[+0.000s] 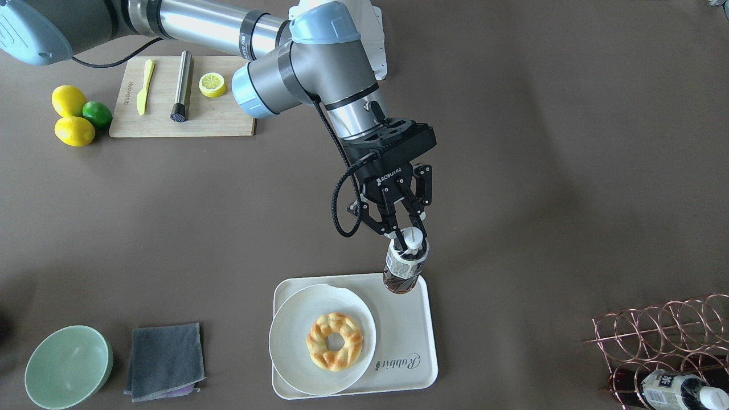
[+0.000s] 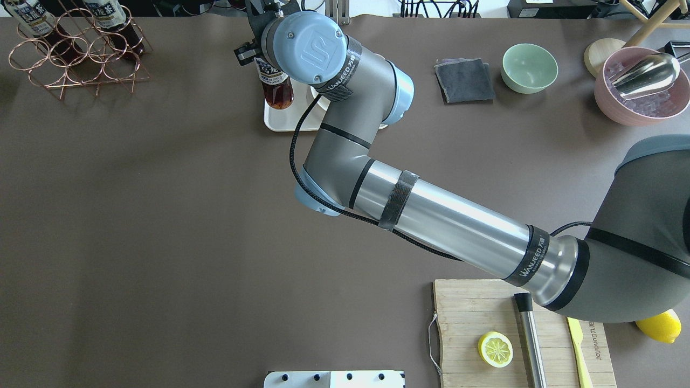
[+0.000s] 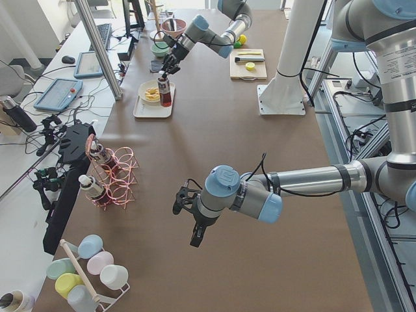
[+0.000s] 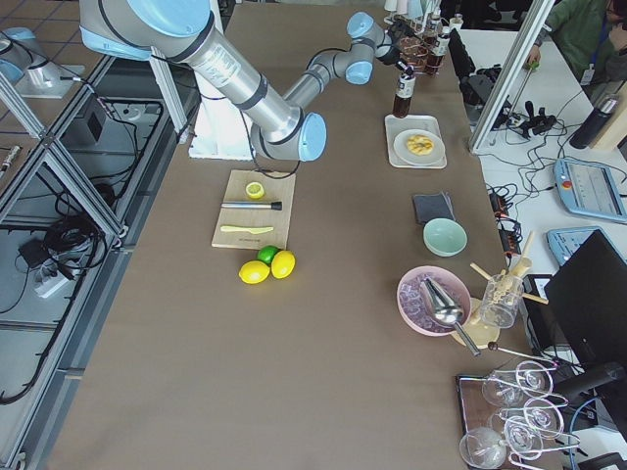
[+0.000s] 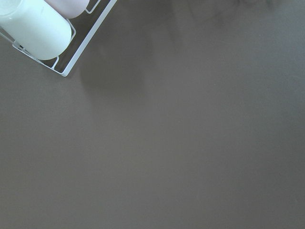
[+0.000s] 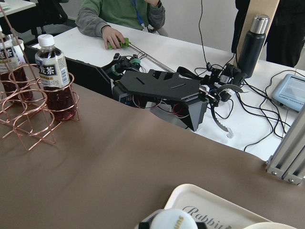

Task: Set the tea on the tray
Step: 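Carry the bottle to the white tray beside the plate and lower it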

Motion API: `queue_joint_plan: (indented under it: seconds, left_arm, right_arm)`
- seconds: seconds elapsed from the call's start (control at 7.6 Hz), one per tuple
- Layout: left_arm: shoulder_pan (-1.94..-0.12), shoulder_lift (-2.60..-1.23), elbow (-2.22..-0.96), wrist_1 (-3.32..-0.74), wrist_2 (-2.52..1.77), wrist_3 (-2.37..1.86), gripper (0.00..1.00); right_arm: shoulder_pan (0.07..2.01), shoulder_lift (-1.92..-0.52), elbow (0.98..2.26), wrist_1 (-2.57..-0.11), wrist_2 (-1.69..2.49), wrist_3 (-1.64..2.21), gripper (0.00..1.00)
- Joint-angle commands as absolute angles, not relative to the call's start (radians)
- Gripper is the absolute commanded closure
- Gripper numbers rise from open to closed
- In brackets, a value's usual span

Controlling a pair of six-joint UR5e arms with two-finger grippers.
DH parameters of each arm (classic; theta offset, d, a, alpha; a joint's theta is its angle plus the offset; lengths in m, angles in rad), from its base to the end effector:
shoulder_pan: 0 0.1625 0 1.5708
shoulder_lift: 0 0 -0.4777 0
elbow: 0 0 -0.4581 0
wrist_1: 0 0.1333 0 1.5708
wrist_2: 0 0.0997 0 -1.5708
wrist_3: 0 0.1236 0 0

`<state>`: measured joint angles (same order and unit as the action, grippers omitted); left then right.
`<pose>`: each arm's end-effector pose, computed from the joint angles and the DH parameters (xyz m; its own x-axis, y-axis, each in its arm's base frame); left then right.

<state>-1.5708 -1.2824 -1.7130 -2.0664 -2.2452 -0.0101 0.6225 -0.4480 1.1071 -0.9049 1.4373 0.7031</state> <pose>-0.0561 -0.4441 0.7438 0.7810 0.2043 -0.5901 0.0079 0.9417 0.3364 -0.6729 -0.6673 0.0220 0.6487 -0.4651 0.6024 -0.2907 0.5802 0.7609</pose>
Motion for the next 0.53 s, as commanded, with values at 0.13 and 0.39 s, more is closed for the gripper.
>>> queue_joint_plan:
  seconds: [0.13,0.39]
  left_arm:
    - [-1.574,-1.279,-1.72,-2.068,-2.246,-0.011,0.0]
    - [-1.572,-1.279,-1.721,-2.068,-2.244,-0.011,0.0]
  right_arm:
    - [0.652,-0.42,0.982,-0.836,1.463,0.712,1.0]
    - [0.652,-0.422,0.965,-0.825,1.462,0.712,1.0]
